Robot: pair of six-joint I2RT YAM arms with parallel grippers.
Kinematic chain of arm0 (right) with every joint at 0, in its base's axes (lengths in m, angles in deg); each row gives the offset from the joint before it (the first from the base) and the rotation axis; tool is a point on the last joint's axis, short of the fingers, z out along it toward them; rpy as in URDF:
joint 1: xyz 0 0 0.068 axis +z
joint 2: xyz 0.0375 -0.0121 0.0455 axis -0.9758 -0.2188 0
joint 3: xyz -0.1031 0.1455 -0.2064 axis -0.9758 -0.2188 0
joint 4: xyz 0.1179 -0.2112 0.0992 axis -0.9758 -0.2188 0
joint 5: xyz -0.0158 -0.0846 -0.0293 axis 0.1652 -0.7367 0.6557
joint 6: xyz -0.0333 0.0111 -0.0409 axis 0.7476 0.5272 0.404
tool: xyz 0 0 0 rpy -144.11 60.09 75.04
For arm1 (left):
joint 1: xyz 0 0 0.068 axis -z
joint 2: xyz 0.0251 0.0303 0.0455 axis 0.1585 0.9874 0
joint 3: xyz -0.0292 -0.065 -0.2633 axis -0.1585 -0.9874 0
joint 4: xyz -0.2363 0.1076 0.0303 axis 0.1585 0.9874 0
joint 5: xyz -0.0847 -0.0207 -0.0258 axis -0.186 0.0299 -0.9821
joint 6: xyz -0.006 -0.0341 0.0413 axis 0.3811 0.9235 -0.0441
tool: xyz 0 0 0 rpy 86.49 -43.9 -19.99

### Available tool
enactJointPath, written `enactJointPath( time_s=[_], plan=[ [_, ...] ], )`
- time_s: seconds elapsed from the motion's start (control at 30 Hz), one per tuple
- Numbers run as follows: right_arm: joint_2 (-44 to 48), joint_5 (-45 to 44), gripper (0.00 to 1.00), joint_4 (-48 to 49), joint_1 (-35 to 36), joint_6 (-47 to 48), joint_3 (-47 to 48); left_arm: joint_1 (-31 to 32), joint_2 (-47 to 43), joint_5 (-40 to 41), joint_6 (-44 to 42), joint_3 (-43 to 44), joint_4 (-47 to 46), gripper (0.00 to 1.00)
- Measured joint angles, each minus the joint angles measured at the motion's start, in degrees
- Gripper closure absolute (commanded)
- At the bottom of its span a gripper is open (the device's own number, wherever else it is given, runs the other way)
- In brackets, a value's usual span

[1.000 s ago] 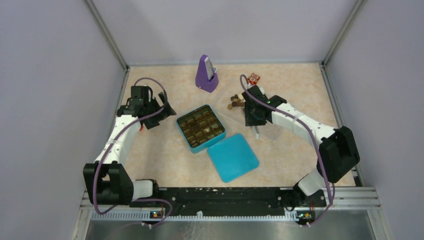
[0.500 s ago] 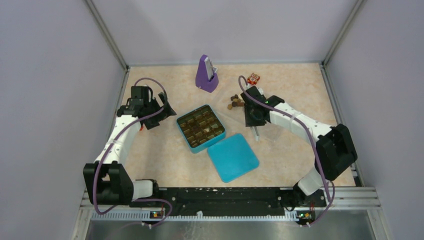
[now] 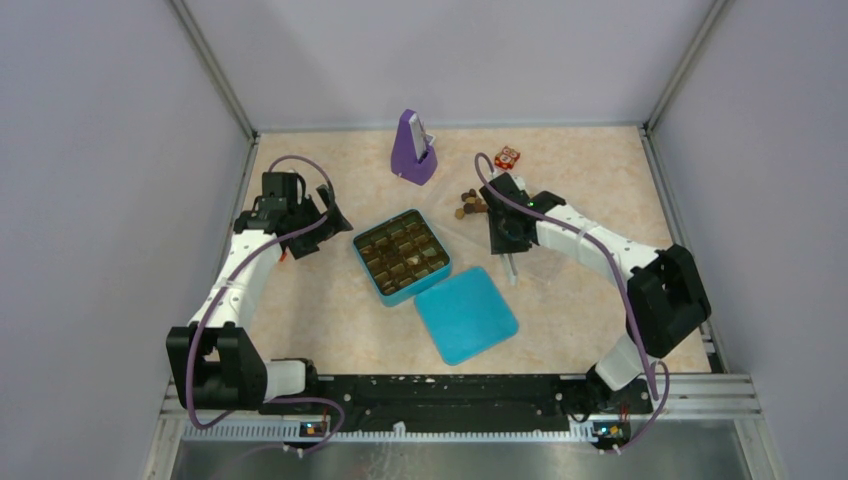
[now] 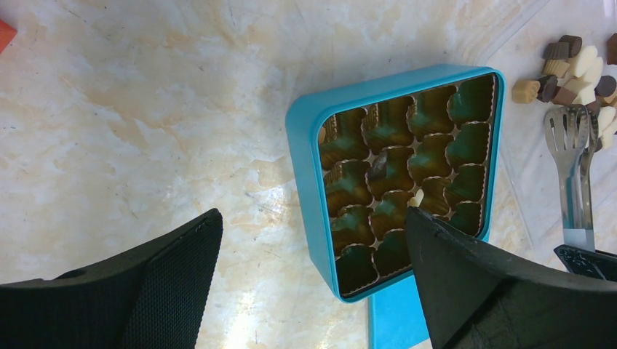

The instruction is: Pack the chocolate

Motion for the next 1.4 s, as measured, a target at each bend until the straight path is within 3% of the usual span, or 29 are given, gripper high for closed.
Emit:
enactJointPath(
  time_s=[0.27, 0.7, 1.2, 1.4],
  plan=[
    [0.5, -0.4, 0.91, -0.3, 0.0, 0.0, -0.1, 0.0, 0.0, 0.0, 0.0, 0.0, 0.0, 0.01],
    [9.8, -0.4, 0.94, -4.4, 0.6, -0.6, -0.3, 0.0, 0.0, 0.0, 0.0, 0.0, 0.0, 0.01],
    [9.7, 3.8, 0.94, -7.5, 15.5, -0.4, 7.6, 0.0, 0.0, 0.0, 0.0, 0.0, 0.0, 0.01],
    [6.3, 5.6, 0.91, -8.2, 16.9, -0.4, 7.7, 0.0, -0.6, 0.7, 0.0, 0.0, 0.0, 0.01]
  ],
)
